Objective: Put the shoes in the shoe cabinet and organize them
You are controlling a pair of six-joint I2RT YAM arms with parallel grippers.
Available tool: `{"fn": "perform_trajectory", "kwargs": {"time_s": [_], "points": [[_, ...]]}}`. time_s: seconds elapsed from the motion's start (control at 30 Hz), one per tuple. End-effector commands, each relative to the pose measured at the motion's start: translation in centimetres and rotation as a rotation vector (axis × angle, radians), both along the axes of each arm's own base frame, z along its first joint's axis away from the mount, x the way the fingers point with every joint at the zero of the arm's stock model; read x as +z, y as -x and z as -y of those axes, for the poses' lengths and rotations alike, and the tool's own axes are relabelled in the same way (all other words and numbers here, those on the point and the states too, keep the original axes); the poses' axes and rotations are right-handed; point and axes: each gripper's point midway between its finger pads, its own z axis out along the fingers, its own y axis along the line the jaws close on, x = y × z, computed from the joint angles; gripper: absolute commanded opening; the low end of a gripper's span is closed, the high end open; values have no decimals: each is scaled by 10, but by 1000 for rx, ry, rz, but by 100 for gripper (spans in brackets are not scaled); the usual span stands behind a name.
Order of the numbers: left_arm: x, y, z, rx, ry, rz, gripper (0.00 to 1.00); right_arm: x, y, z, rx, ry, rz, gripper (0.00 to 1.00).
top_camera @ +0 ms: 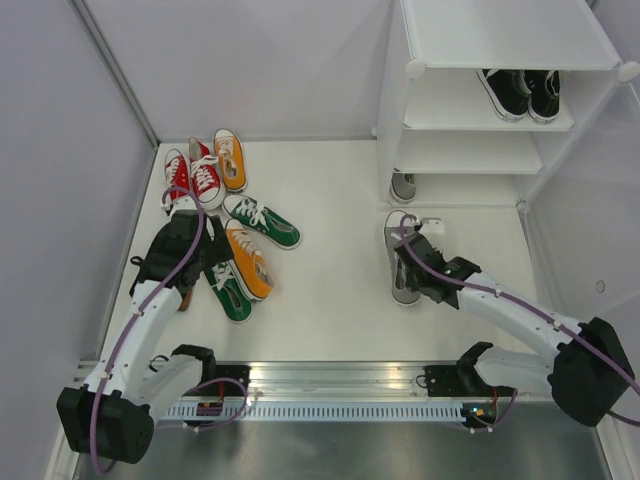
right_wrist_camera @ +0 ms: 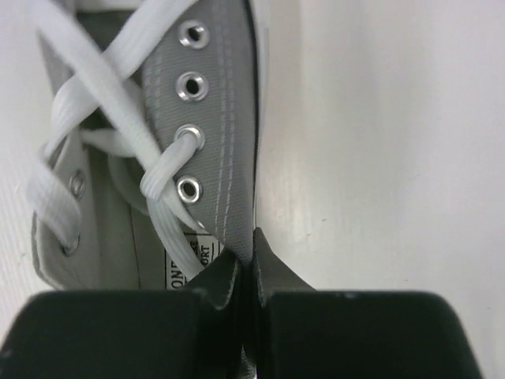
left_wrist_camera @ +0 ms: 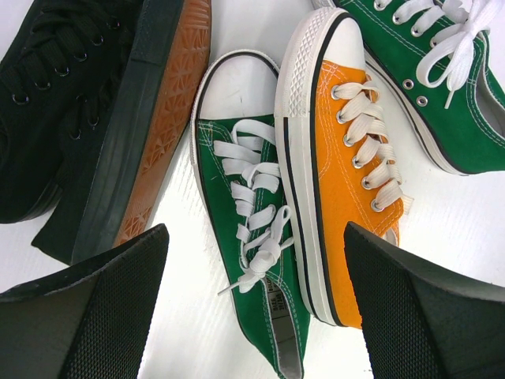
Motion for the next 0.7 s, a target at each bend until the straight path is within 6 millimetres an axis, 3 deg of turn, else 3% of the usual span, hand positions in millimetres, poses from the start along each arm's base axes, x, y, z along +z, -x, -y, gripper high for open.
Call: {"fn": "perform_trajectory", "kwargs": {"time_s": [0.0,0.03,0.13,0.27,0.47,0.57,0.6,0.67], "points": [[4,-4,-1,-21,-12,30,94,19,-10,37,-104,15,51,1],[4,-5,0,-20,-11,30,94,24,-17,51,-164,-14,75,1],[3,-4,-1,-20,-14,27,94,34,-30,64,-203,-62,129,1],[5,-4,-1,-19,-15,33,94,48,-66,91,-285,-161,175,0],[4,-4,-1,-17,-16,30,94,74,-137,106,-243,-231,296,1],[3,-4,-1,-18,-17,27,94,77,-170,115,-239,-246,335,1],[3,-5,-1,-17,-16,29,94,66,-178,115,-229,-236,312,1],[3,-4,-1,-18,-15,26,94,74,-199,113,-210,-237,343,1]]}}
